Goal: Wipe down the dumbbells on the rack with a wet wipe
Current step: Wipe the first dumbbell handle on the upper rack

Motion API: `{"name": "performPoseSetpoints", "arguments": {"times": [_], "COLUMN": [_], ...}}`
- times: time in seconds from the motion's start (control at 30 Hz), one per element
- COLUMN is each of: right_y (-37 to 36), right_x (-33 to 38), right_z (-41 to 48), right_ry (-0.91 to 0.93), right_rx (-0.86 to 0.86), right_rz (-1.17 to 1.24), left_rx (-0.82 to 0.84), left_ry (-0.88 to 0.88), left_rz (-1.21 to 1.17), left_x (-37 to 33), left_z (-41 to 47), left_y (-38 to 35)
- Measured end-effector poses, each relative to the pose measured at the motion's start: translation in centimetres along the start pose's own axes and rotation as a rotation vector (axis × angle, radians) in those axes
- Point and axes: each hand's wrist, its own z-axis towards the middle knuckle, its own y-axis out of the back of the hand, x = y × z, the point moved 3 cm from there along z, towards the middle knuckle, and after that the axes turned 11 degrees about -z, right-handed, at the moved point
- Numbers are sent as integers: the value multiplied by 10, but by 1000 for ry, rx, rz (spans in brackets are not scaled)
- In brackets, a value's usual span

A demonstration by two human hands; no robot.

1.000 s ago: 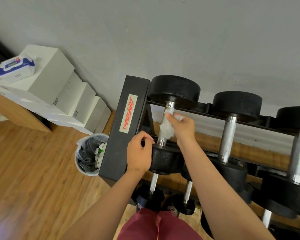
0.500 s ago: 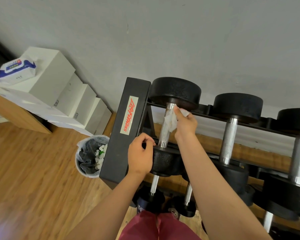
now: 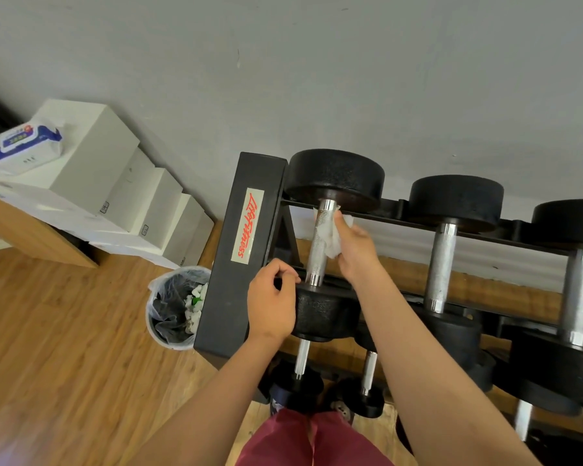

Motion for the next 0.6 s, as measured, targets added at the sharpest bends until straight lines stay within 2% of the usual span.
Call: {"name": "performPoseSetpoints", "arguments": {"times": [0.23, 0.3, 0.4, 0.5, 0.6], "right_y": [27, 34, 38, 39, 43], "right_x": [-20, -17, -24, -26, -21], "right_z": [-14, -18, -25, -32, -44], "right_ry": [207, 281, 293, 275, 309], "right_rx": [48, 110, 222, 282, 259], "right_rz": [-459, -623, -844, -918, -897], "left_rx": [12, 19, 23, 22, 29], "left_ry": [10, 13, -1, -12, 0], "left_rz": [-7, -2, -3, 4, -1], "left_x": [1, 1, 1, -1, -1], "left_z": [-1, 0, -1, -1, -2], "left_y": [0, 1, 0, 0, 1]}}
